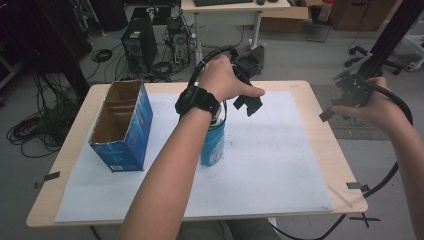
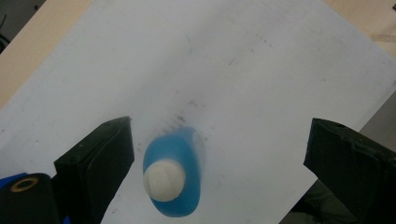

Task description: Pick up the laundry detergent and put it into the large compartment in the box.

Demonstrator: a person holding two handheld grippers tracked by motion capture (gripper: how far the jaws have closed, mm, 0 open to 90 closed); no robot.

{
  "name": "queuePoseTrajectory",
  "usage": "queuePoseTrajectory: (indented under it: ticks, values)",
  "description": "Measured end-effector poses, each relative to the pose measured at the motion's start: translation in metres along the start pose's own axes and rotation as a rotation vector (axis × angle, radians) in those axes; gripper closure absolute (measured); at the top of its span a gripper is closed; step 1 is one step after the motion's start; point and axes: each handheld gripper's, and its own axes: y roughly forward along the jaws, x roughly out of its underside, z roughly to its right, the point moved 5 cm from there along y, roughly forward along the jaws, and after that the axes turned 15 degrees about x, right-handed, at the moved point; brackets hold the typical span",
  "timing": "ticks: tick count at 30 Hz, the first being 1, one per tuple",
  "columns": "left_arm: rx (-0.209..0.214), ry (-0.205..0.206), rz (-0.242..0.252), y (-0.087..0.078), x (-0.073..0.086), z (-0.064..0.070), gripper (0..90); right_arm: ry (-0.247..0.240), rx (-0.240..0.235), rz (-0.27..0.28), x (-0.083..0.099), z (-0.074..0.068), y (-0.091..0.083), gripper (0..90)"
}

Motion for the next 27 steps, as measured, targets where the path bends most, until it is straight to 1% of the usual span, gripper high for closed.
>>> queuePoseTrajectory:
  ticks: [3,5,6,10,11,13,15,19,21,25,26,27]
  values:
    - [0.0,0.0,0.004,-0.001,0.0,0.0,8.4,-0.003,-0.003,-0.005,0.0,-0.001,0.0,14.0]
    - [0.003,-0.002,0.004,-0.002,0.001,0.0,8.4,-0.012,0.005,0.002,-0.001,-0.001,-0.001,14.0]
    - [0.002,-0.001,0.001,-0.002,0.001,-0.001,8.5,-0.015,0.002,0.008,-0.002,-0.001,-0.001,13.9]
    - [0.006,-0.014,0.004,-0.003,0.001,-0.004,8.5,-0.02,0.003,0.01,-0.004,-0.002,0.0,13.5]
    - [0.002,-0.012,0.005,-0.003,0.001,-0.005,8.5,-0.023,0.01,0.006,-0.005,-0.002,0.0,13.4]
    - [0.007,-0.012,0.001,-0.003,0.002,-0.004,8.4,-0.028,0.016,0.005,-0.005,-0.003,0.002,13.3]
    - [0.004,-0.016,0.003,-0.003,0.001,-0.004,8.4,-0.028,0.008,0.008,-0.005,-0.003,0.002,13.4]
    - [0.0,-0.019,0.008,-0.004,0.001,-0.005,8.4,-0.027,0.01,0.004,-0.004,-0.003,0.002,13.4]
    - [-0.012,-0.036,0.008,-0.005,0.001,-0.006,8.4,-0.025,0.012,0.002,-0.003,-0.002,0.002,13.4]
    - [-0.021,-0.051,0.01,-0.007,0.003,-0.008,8.3,-0.023,0.007,0.001,-0.002,-0.003,0.002,13.2]
    - [-0.032,-0.068,0.01,-0.008,0.005,-0.01,8.3,-0.026,0.009,-0.001,-0.002,-0.003,0.003,13.2]
    - [-0.032,-0.068,0.01,-0.008,0.005,-0.01,8.2,-0.026,0.009,-0.001,-0.002,-0.003,0.003,13.2]
